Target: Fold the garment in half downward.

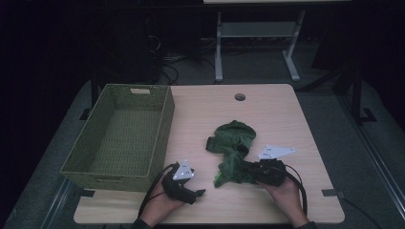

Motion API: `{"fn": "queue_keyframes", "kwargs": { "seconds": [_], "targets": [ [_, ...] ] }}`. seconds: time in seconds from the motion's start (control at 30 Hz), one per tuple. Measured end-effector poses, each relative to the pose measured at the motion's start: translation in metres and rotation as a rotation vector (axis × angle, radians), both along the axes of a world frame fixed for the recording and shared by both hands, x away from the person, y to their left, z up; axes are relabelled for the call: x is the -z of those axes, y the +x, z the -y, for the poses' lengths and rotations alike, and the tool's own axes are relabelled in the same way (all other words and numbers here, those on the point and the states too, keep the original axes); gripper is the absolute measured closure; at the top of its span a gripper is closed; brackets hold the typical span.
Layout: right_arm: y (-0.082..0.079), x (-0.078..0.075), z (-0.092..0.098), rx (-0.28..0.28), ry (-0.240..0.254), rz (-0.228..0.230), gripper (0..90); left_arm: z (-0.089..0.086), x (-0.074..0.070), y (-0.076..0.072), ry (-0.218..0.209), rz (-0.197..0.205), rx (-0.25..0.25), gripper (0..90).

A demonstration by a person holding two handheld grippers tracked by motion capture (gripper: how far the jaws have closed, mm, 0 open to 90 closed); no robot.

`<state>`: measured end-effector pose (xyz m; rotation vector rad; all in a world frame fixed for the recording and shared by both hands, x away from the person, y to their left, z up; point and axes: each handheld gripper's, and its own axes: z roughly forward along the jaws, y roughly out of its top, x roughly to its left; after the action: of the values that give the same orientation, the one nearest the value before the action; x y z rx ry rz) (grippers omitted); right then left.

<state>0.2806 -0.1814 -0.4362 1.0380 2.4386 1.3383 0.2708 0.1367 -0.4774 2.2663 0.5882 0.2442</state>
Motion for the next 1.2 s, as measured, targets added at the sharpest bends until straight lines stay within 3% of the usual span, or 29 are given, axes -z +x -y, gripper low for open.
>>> {"fn": "queue_keyframes", "kwargs": {
  "seconds": [0.17,0.27,0.37,0.5,0.57,0.63,0.77,0.93,1.07,1.2],
  "targets": [
    [-0.003,-0.015,0.007,0.020,0.038,0.056,74.5,0.000,0.000,0.000,0.001,0.001,0.002,16.7],
    [-0.002,-0.025,0.003,0.004,0.057,0.090,81.0,0.000,0.000,0.000,0.001,0.001,0.002,16.7],
    [0.004,-0.031,-0.007,-0.019,0.038,0.112,89.6,0.000,0.000,0.000,0.001,-0.001,0.002,16.7],
    [0.013,-0.030,-0.021,-0.035,0.023,0.119,89.8,0.000,0.000,0.000,0.004,0.001,0.003,16.7],
    [0.019,-0.025,-0.026,-0.042,0.004,0.116,89.8,0.000,0.000,0.000,0.004,0.001,0.003,16.7],
    [0.023,-0.017,-0.029,-0.028,-0.046,0.095,89.8,0.000,0.000,0.000,0.004,0.000,0.002,16.7],
    [0.027,0.003,-0.028,-0.014,-0.096,0.021,89.9,0.000,0.000,0.000,0.007,0.001,0.005,16.7],
    [0.026,0.022,-0.037,-0.049,-0.159,-0.052,89.9,0.000,0.000,0.000,0.007,0.001,0.005,16.7],
    [0.027,0.026,-0.040,-0.052,-0.172,-0.055,89.8,0.000,0.000,0.000,0.007,0.001,0.005,16.7],
    [0.024,0.014,-0.032,-0.031,-0.125,-0.012,87.2,0.000,0.000,0.000,0.006,-0.002,0.004,16.7]
  ]
}}
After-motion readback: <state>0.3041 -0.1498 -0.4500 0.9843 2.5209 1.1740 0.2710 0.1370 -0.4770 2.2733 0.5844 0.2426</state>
